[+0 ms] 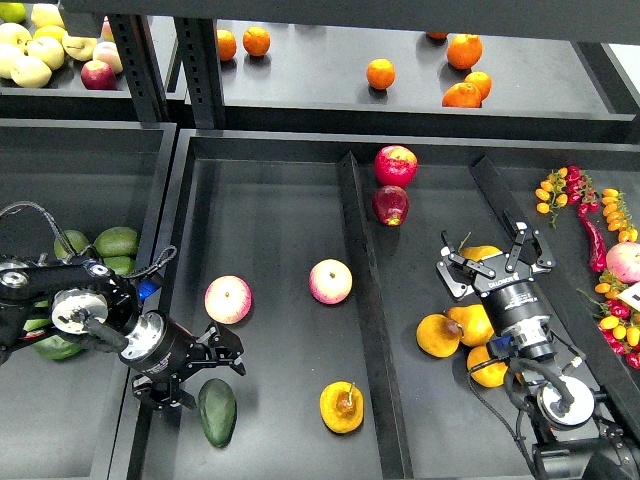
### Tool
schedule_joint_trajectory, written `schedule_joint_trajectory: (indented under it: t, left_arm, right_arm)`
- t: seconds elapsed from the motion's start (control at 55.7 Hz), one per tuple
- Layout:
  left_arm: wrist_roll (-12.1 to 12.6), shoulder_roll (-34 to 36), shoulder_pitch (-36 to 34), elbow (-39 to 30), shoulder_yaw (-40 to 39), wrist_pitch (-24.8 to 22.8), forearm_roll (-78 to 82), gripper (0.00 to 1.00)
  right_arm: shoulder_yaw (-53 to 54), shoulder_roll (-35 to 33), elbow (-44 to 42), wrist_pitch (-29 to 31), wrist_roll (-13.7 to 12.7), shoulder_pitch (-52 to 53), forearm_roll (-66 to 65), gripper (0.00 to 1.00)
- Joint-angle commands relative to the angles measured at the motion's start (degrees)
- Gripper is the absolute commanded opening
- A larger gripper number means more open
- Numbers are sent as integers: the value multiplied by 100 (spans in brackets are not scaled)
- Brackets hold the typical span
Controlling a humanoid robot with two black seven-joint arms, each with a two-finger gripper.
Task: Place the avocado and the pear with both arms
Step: 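Lower the open left gripper down onto the avocado, then close the left gripper around the avocado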
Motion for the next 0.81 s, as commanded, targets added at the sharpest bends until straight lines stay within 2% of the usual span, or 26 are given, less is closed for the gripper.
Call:
schedule_joint_trajectory:
  t: [0.0,0.359,0.79]
  left_arm:
    - [0,2,19,16,81,0,35,95]
    - [0,-77,98,25,265,0,53,95]
    - [0,-358,213,350,265,0,79,95]
  right_arm:
    - [67,0,9,0,0,-21,0,100]
    - [75,0,9,0,0,-38,0,100]
    - [75,0,18,0,0,-38,9,100]
